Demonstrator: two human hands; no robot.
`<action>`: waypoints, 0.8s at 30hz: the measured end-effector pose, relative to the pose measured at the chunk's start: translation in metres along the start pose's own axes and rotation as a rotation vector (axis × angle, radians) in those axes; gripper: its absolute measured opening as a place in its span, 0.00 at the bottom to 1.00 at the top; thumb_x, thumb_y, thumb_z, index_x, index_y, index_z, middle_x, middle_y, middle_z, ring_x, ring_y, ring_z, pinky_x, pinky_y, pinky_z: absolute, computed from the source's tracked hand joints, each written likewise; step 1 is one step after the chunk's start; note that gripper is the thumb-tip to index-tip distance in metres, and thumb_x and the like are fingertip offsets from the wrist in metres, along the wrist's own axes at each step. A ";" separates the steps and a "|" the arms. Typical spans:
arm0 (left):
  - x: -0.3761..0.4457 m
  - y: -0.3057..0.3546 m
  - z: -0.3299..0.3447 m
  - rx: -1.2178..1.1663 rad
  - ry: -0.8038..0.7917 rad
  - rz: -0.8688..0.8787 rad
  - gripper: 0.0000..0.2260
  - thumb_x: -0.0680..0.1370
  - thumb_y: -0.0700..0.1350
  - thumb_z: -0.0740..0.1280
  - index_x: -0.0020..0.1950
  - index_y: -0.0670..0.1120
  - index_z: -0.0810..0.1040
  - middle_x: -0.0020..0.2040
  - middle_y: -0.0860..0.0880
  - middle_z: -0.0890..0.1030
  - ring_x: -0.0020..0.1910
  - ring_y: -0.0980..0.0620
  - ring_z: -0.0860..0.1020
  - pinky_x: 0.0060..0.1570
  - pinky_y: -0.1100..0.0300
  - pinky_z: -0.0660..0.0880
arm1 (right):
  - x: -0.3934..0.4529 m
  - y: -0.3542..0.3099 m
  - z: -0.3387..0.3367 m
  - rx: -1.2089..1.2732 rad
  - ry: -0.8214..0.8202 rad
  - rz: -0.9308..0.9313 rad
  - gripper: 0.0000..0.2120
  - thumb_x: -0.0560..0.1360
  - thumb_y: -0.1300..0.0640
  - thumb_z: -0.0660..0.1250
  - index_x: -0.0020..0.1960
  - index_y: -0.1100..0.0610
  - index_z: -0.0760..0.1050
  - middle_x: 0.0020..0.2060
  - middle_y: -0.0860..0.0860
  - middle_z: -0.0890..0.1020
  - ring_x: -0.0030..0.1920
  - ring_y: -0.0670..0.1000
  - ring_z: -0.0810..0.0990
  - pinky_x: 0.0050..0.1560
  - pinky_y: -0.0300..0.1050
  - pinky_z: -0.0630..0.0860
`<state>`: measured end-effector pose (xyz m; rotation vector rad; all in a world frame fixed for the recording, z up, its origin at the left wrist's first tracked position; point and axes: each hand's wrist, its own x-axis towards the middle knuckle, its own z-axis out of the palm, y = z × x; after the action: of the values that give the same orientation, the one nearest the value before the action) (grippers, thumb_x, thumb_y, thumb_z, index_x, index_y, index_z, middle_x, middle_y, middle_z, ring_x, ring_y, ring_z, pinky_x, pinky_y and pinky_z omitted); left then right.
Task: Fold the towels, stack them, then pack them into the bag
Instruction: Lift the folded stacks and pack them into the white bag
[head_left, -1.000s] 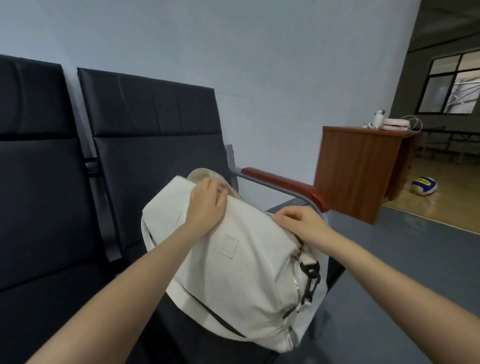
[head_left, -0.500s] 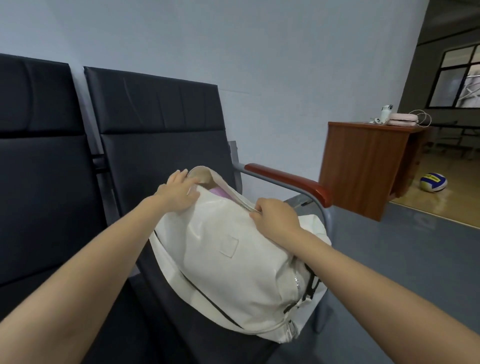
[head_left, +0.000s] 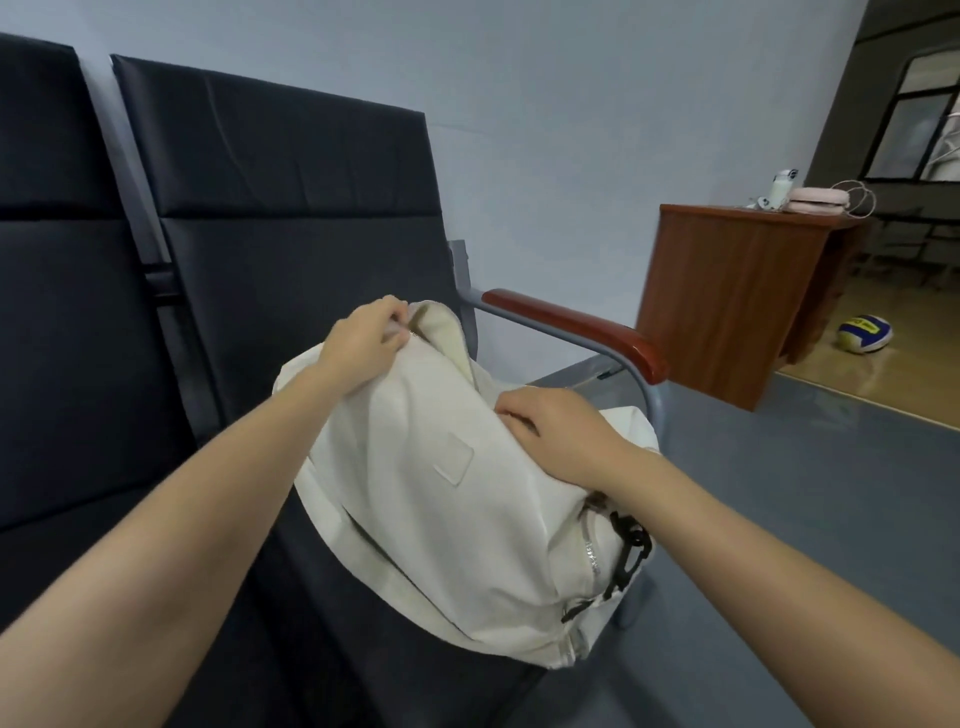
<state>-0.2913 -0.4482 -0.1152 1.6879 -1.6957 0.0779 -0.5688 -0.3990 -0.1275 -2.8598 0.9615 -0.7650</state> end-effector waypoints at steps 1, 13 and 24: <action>-0.004 0.005 0.003 -0.009 0.029 -0.007 0.11 0.80 0.44 0.63 0.62 0.51 0.72 0.63 0.52 0.77 0.59 0.47 0.76 0.61 0.47 0.71 | -0.001 0.001 0.000 -0.006 -0.030 0.019 0.12 0.81 0.55 0.58 0.50 0.59 0.78 0.45 0.53 0.81 0.47 0.54 0.76 0.50 0.51 0.72; -0.060 0.120 -0.027 -0.306 0.175 0.192 0.08 0.78 0.37 0.58 0.46 0.44 0.76 0.46 0.53 0.74 0.47 0.56 0.72 0.49 0.60 0.69 | -0.092 0.018 -0.036 0.612 0.620 0.637 0.05 0.78 0.60 0.65 0.45 0.58 0.79 0.41 0.51 0.81 0.41 0.46 0.77 0.42 0.36 0.72; -0.143 0.188 0.003 0.273 -0.411 0.548 0.15 0.78 0.55 0.64 0.63 0.53 0.77 0.54 0.50 0.76 0.59 0.50 0.72 0.54 0.55 0.71 | -0.132 -0.008 -0.025 0.699 0.176 0.759 0.08 0.75 0.62 0.70 0.50 0.58 0.72 0.33 0.53 0.77 0.33 0.48 0.76 0.37 0.41 0.75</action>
<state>-0.4778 -0.3036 -0.1091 1.4387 -2.5246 0.2416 -0.6667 -0.3131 -0.1629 -1.6790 1.3256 -0.9899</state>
